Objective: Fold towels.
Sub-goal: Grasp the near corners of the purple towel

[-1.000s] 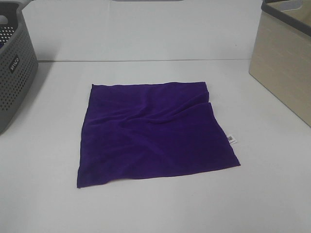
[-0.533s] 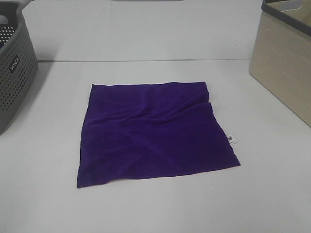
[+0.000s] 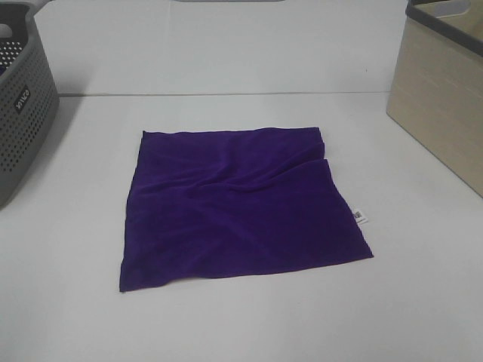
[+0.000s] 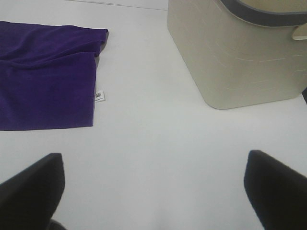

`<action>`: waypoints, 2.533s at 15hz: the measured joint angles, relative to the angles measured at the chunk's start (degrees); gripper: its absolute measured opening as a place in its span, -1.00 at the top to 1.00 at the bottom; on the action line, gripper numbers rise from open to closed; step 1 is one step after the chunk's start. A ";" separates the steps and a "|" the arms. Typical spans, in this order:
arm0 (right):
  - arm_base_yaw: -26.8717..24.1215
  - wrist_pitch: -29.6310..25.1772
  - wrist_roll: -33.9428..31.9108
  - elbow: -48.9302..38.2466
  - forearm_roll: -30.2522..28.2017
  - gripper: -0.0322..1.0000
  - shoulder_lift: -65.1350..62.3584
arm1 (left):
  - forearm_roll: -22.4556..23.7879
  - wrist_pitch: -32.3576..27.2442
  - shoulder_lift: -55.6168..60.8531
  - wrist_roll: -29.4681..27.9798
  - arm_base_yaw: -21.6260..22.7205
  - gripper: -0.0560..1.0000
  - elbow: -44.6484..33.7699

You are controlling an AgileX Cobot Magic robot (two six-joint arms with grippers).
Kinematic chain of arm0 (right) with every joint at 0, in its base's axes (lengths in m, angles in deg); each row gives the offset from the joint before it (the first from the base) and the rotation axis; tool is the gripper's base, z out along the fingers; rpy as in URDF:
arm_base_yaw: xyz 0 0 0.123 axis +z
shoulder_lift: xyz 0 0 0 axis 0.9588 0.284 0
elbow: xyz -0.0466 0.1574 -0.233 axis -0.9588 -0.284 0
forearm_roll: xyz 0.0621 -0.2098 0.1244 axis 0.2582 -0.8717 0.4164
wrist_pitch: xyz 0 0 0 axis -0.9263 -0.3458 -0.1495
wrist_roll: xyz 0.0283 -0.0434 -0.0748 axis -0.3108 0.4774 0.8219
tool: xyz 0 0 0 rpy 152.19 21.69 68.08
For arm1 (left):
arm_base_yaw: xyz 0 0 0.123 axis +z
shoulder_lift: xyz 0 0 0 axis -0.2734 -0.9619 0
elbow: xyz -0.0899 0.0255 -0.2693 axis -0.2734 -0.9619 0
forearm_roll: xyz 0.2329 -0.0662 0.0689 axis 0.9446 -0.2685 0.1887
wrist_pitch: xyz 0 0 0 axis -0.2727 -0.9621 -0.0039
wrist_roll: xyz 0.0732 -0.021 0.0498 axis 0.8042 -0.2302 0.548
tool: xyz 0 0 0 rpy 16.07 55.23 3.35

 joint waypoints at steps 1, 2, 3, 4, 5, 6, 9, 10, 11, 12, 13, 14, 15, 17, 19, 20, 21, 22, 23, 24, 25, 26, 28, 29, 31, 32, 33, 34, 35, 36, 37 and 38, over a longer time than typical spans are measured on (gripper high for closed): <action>0.00 0.00 0.00 0.00 0.00 -0.97 0.00 | 0.00 0.00 0.00 0.00 0.00 -0.98 0.00; 0.00 0.00 -0.11 0.00 0.00 -0.97 0.00 | 0.00 0.00 0.00 0.00 0.00 -0.98 0.00; 0.00 0.00 -0.23 0.00 0.00 -0.97 0.00 | 0.00 0.00 0.00 0.17 0.00 -0.98 0.00; 0.00 0.00 -0.29 0.00 0.00 -0.97 0.00 | -0.40 0.00 0.00 0.17 0.00 -0.98 0.00; 0.00 0.00 -0.29 0.00 0.00 -0.97 0.00 | -0.57 0.00 0.00 0.29 0.00 -0.98 0.00; 0.00 0.00 -0.29 0.00 0.00 -0.97 0.00 | -0.63 0.00 0.00 0.34 0.00 -0.98 0.00; 0.00 0.00 -0.29 0.00 0.00 -0.97 0.00 | -0.86 0.00 0.00 0.34 0.00 -0.98 0.00; 0.00 0.00 -0.29 0.00 0.00 -0.97 0.00 | -0.86 0.00 0.00 0.34 0.00 -0.98 0.00; 0.00 0.00 -0.29 0.00 0.00 -0.97 0.00 | -0.86 0.00 0.00 0.34 0.00 -0.98 0.00; 0.00 0.00 -0.29 0.00 0.00 -0.97 0.00 | -0.86 0.00 0.00 0.40 0.00 -0.98 0.00; 0.00 0.00 -0.29 0.00 0.00 -0.97 0.00 | -0.92 0.00 0.00 0.40 0.00 -0.98 0.00; 0.00 0.00 -0.29 0.00 0.00 -0.97 0.00 | -0.97 0.00 0.00 0.80 0.00 -0.98 0.00; 0.00 0.00 -0.29 0.00 0.00 -0.97 0.00 | -1.15 0.00 0.00 1.26 0.00 -0.98 0.00; 0.00 0.00 -0.29 0.00 0.00 -0.97 0.00 | -1.15 0.00 0.00 1.43 0.00 -0.98 0.00; 0.00 0.00 -0.29 0.00 0.00 -0.97 0.00 | -1.15 0.00 0.00 1.43 0.00 -0.98 0.00; 0.00 0.00 -0.29 0.00 0.00 -0.97 0.00 | -1.15 0.00 0.00 1.43 0.00 -0.98 0.00; 0.00 0.00 -0.29 0.00 0.00 -0.97 0.00 | -1.15 0.00 0.00 1.43 0.00 -0.98 0.00; 0.00 0.00 -0.29 0.00 0.00 -0.97 0.00 | -1.15 0.00 0.00 1.43 0.00 -0.98 0.00; 0.00 0.00 -0.29 0.00 0.00 -0.97 0.00 | -1.15 0.00 0.00 1.43 0.00 -0.98 0.00; 0.00 0.00 -0.29 0.00 0.00 -0.97 0.00 | -1.15 0.00 -0.06 1.43 0.00 -0.98 0.00; 0.00 0.00 -0.29 0.00 0.00 -0.97 0.00 | -1.15 0.00 -0.23 1.43 0.00 -0.98 0.00; 0.00 0.00 -0.29 0.00 0.00 -0.97 0.00 | -1.26 0.00 -0.92 1.43 0.00 -0.98 0.00; 0.00 0.00 -0.29 0.06 0.06 -0.97 0.69 | -1.32 -1.49 -4.87 1.83 0.00 -0.98 1.49; 0.00 -0.06 -0.29 0.34 0.23 -0.97 1.83 | -1.32 -2.46 -6.70 2.46 0.00 -0.98 2.52; 0.00 -0.29 -0.46 3.21 1.72 -0.97 12.55 | -1.26 -7.33 -16.27 4.24 0.00 -0.98 7.62; 0.00 -0.63 -1.43 6.36 2.46 -0.97 20.68 | -1.49 -9.00 -22.46 4.30 0.00 -0.98 10.37; 0.00 -0.92 -1.72 11.92 3.21 -0.97 35.12 | -2.12 -9.28 -33.69 4.81 0.00 -0.98 14.50; 0.00 -0.63 -0.80 16.44 3.90 -0.97 45.26 | -2.86 -9.22 -40.51 5.96 0.00 -0.98 16.33; 0.00 0.06 2.64 20.51 5.50 -0.97 53.46 | -4.58 -9.11 -47.44 7.62 0.00 -0.98 17.48; 0.00 1.26 6.82 23.43 8.88 -0.97 61.76 | -7.51 -8.94 -52.83 9.57 0.00 -0.98 17.82; 0.00 1.60 11.57 25.32 14.44 -0.97 67.95 | -11.40 -7.16 -57.52 11.40 0.00 -0.98 17.59; 0.00 1.66 16.79 26.13 20.68 -0.97 73.57 | -16.56 -3.32 -60.22 13.69 0.00 -0.98 16.62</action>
